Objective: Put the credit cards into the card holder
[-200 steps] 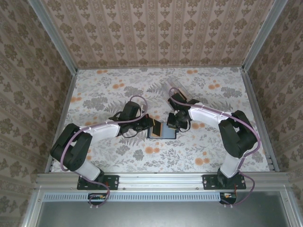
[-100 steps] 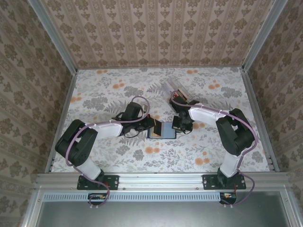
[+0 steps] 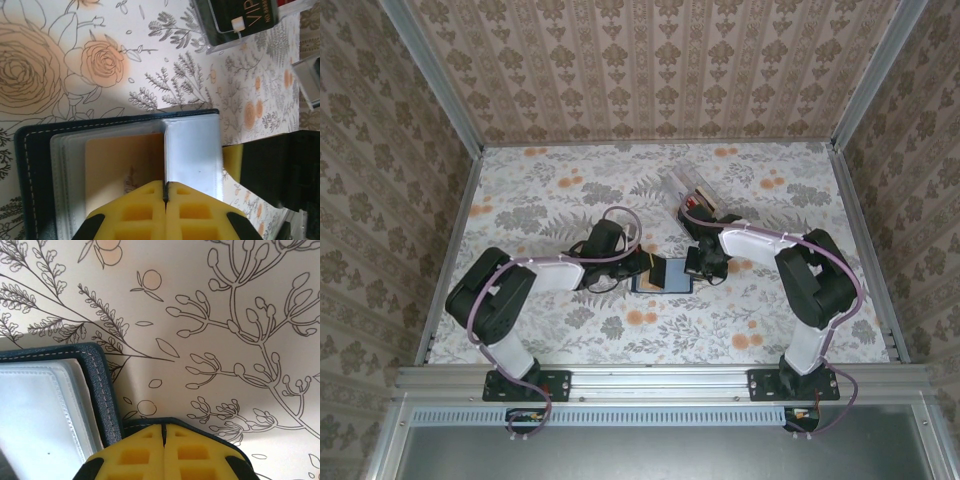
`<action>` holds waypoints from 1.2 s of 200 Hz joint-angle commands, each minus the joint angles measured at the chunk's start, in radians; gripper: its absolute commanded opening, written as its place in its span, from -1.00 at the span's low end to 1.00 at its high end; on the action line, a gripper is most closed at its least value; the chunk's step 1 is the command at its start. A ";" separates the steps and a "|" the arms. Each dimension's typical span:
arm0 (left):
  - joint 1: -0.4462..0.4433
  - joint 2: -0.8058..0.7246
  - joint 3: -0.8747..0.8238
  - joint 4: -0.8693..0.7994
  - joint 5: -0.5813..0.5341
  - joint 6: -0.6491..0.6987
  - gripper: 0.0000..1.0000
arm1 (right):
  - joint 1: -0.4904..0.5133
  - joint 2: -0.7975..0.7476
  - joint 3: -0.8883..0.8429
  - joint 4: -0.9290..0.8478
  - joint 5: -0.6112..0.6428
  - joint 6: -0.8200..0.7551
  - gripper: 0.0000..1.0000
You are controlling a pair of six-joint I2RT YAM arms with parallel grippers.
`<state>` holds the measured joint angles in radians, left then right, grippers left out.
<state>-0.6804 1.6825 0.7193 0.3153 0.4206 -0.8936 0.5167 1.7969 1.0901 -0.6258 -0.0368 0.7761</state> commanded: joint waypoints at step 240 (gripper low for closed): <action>-0.040 0.046 -0.008 0.004 -0.065 0.025 -1.00 | -0.006 0.050 -0.059 0.047 -0.036 0.000 -0.97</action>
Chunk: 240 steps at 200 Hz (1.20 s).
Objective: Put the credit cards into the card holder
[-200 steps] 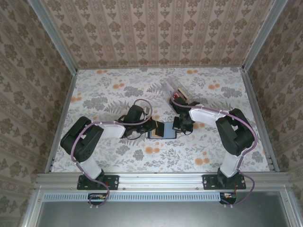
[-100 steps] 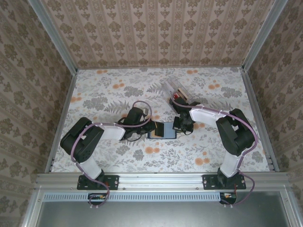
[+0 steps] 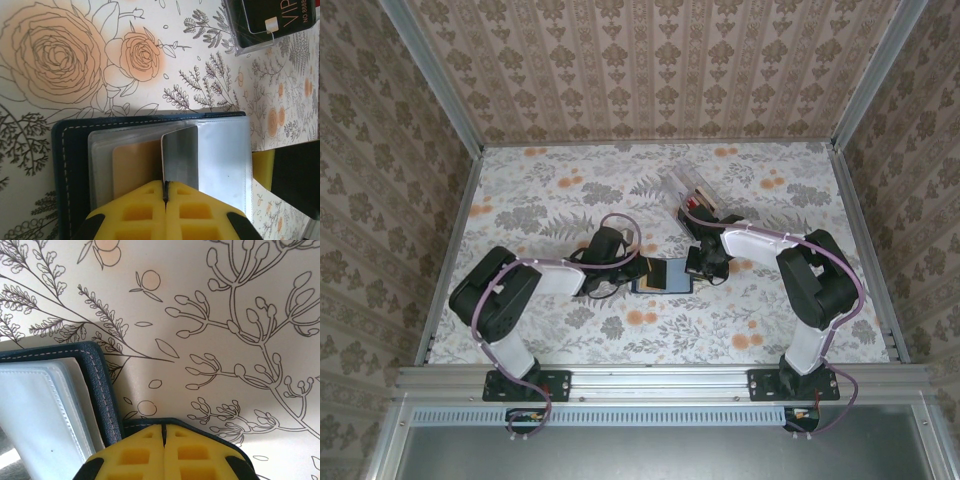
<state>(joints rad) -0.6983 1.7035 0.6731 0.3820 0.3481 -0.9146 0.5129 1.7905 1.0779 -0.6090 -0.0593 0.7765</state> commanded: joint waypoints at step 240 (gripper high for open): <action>-0.084 0.067 0.164 -0.248 -0.021 0.072 -0.58 | 0.002 0.048 -0.052 0.048 -0.039 0.007 -0.96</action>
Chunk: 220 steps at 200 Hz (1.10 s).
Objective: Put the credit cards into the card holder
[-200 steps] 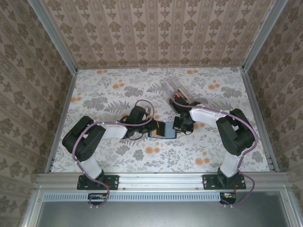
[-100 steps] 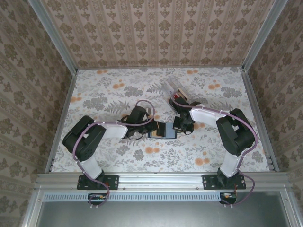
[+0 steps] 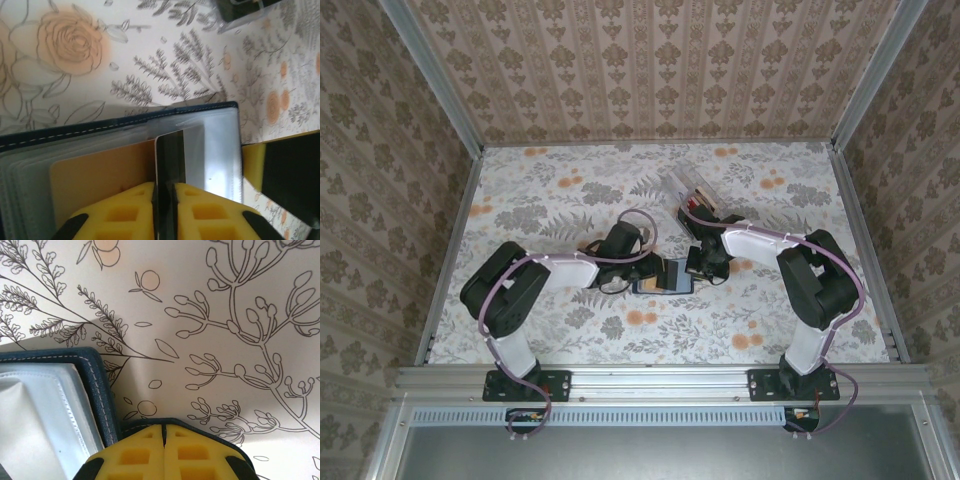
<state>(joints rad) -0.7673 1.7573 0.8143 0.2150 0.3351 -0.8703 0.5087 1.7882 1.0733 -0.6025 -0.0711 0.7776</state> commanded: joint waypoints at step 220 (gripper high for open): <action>-0.064 0.106 0.206 -0.195 0.087 0.054 -0.19 | 0.007 0.015 -0.074 0.061 -0.063 0.024 -0.96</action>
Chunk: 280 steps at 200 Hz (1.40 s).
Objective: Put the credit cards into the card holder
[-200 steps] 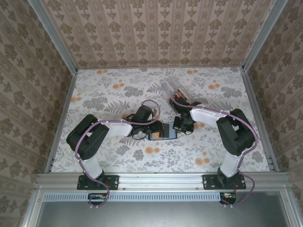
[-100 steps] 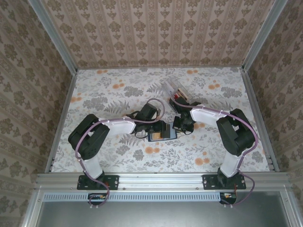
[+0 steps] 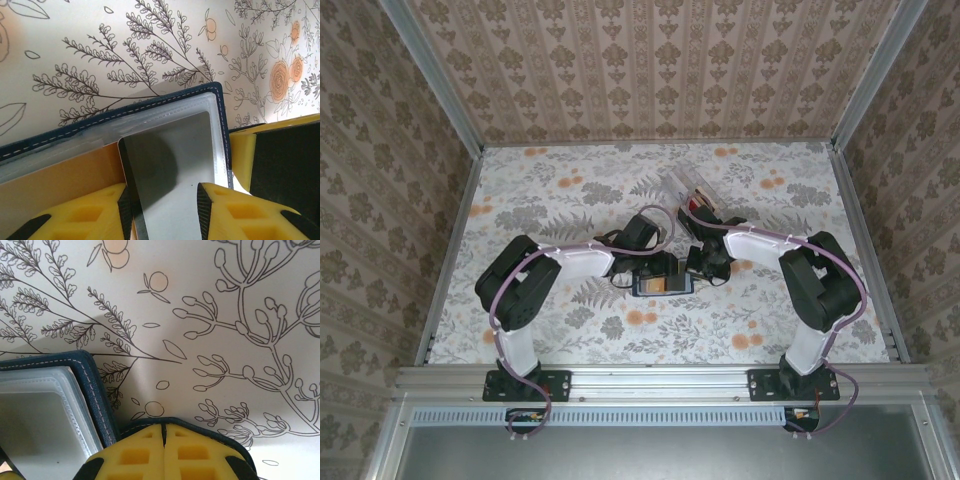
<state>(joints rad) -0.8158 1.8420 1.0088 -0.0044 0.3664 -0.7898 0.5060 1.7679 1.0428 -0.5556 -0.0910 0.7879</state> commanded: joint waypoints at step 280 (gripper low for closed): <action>0.102 -0.243 -0.062 -0.062 -0.155 0.050 0.24 | -0.036 -0.118 0.239 -0.191 0.053 -0.169 -0.39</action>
<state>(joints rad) -0.7437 1.6520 0.9508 -0.0750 0.2375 -0.7731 0.4877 1.6989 1.1961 -0.6655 -0.0853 0.7052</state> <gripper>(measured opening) 0.599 0.287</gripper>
